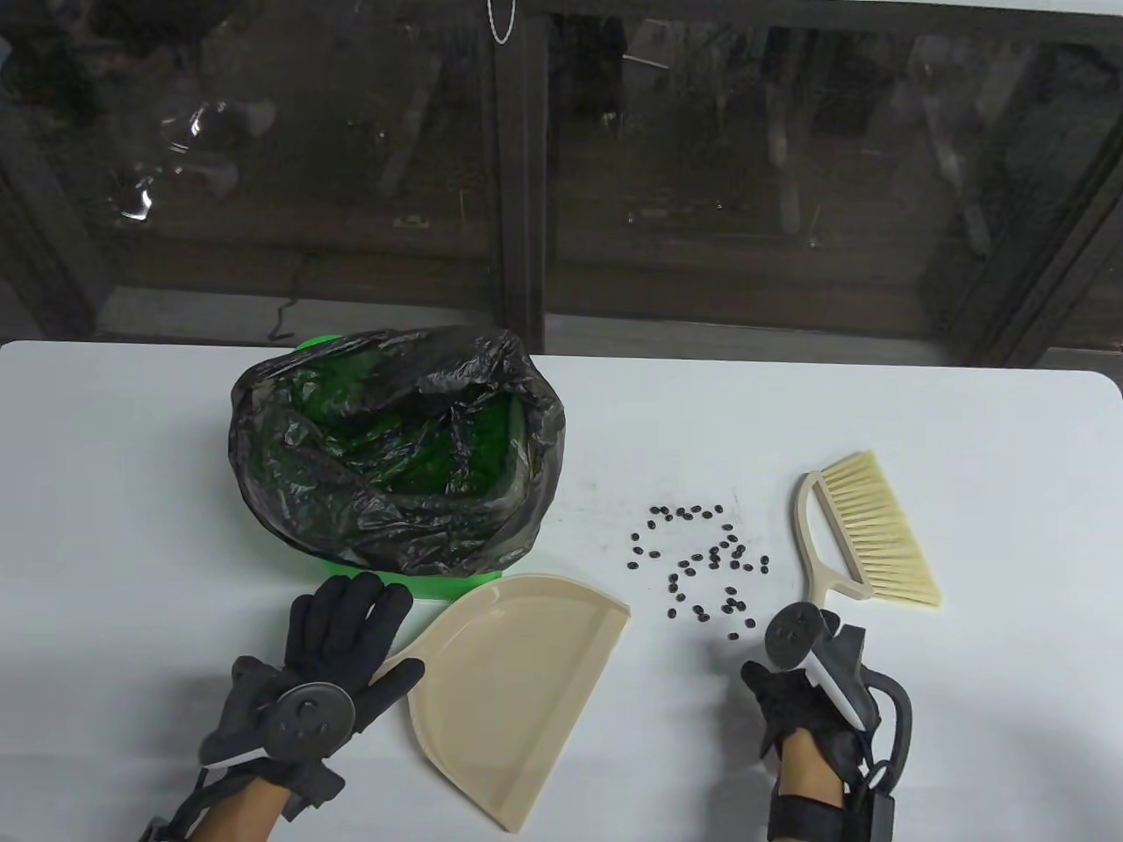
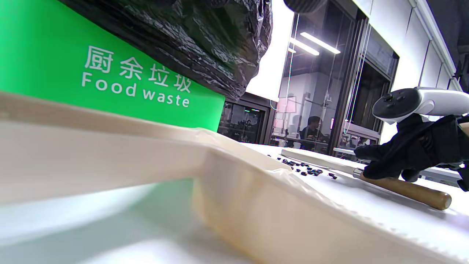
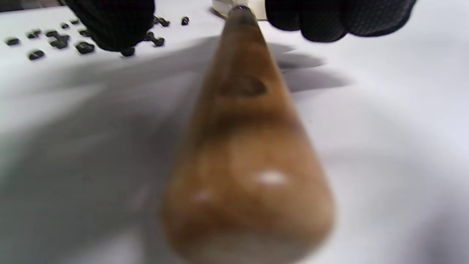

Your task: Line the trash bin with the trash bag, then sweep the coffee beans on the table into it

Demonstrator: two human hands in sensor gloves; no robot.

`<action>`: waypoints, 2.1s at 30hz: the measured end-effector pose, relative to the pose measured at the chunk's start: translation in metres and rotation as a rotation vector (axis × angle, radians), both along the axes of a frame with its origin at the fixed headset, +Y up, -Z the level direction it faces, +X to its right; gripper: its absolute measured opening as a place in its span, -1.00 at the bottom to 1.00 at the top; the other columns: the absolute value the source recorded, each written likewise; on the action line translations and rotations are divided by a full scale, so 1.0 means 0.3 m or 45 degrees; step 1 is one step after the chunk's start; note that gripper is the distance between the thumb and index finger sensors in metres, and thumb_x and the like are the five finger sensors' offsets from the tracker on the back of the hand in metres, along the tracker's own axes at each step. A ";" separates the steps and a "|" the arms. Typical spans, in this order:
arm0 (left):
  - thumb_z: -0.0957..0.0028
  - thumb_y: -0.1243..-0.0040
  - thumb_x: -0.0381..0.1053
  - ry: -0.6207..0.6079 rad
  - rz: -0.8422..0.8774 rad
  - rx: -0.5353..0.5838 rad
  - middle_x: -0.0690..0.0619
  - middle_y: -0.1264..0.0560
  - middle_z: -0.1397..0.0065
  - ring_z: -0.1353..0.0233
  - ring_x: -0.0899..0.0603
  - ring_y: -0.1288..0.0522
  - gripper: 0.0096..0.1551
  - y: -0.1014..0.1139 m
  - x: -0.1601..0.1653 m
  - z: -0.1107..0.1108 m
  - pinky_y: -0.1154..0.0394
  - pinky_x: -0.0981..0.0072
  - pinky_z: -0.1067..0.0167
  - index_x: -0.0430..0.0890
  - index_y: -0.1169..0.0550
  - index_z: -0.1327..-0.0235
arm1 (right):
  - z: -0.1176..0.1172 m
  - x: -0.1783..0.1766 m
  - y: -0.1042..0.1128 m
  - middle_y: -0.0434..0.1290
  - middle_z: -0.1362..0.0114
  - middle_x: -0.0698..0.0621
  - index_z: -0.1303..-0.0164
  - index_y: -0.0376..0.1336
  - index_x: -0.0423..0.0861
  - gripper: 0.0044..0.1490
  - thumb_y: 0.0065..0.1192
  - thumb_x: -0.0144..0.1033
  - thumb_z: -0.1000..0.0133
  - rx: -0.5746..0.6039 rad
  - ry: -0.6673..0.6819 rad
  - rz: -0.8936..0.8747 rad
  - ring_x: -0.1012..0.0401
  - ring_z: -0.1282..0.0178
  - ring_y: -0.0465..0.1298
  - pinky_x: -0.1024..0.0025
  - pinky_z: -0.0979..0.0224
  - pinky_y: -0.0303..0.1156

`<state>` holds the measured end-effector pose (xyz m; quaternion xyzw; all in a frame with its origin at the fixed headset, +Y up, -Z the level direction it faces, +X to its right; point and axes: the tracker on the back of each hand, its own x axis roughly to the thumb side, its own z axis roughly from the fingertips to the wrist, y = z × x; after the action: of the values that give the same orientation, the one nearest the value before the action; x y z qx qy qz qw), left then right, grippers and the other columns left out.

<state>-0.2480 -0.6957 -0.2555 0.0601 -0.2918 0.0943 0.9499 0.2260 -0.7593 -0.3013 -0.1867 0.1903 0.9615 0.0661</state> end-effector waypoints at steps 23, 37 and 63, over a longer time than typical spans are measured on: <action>-0.56 0.32 0.17 -0.008 0.089 -0.031 -0.56 0.17 -0.72 -0.53 -0.74 0.20 -0.16 0.000 -0.014 -0.006 0.24 -0.63 -0.32 -0.38 0.07 -0.81 | 0.019 0.031 0.009 0.39 -0.21 -0.29 -0.46 -0.29 -0.49 0.09 0.24 -0.19 -0.15 0.052 -0.160 0.060 0.07 0.12 0.65 0.08 0.14 0.62; -0.56 0.32 0.16 0.008 0.092 -0.033 -0.56 0.18 -0.72 -0.53 -0.74 0.20 -0.16 0.000 -0.020 -0.005 0.24 -0.63 -0.32 -0.38 0.07 -0.81 | 0.043 0.039 0.094 0.43 -0.16 -0.25 -0.47 -0.25 -0.42 -0.08 0.07 -0.24 -0.18 0.534 -0.245 -0.081 0.32 0.34 0.60 0.38 0.40 0.65; -0.56 0.32 0.15 0.037 0.075 -0.022 -0.56 0.18 -0.71 -0.53 -0.75 0.20 -0.17 0.004 -0.035 -0.002 0.23 -0.63 -0.31 -0.38 0.08 -0.80 | 0.030 -0.097 0.091 0.51 -0.05 -0.13 -0.47 -0.27 -0.45 -0.06 0.09 -0.23 -0.23 0.602 -0.097 -2.094 0.39 0.40 0.64 0.48 0.42 0.67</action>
<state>-0.2586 -0.6945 -0.2561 0.0618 -0.2752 0.1238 0.9514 0.1969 -0.7321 -0.2922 -0.0027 0.0574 0.6154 0.7861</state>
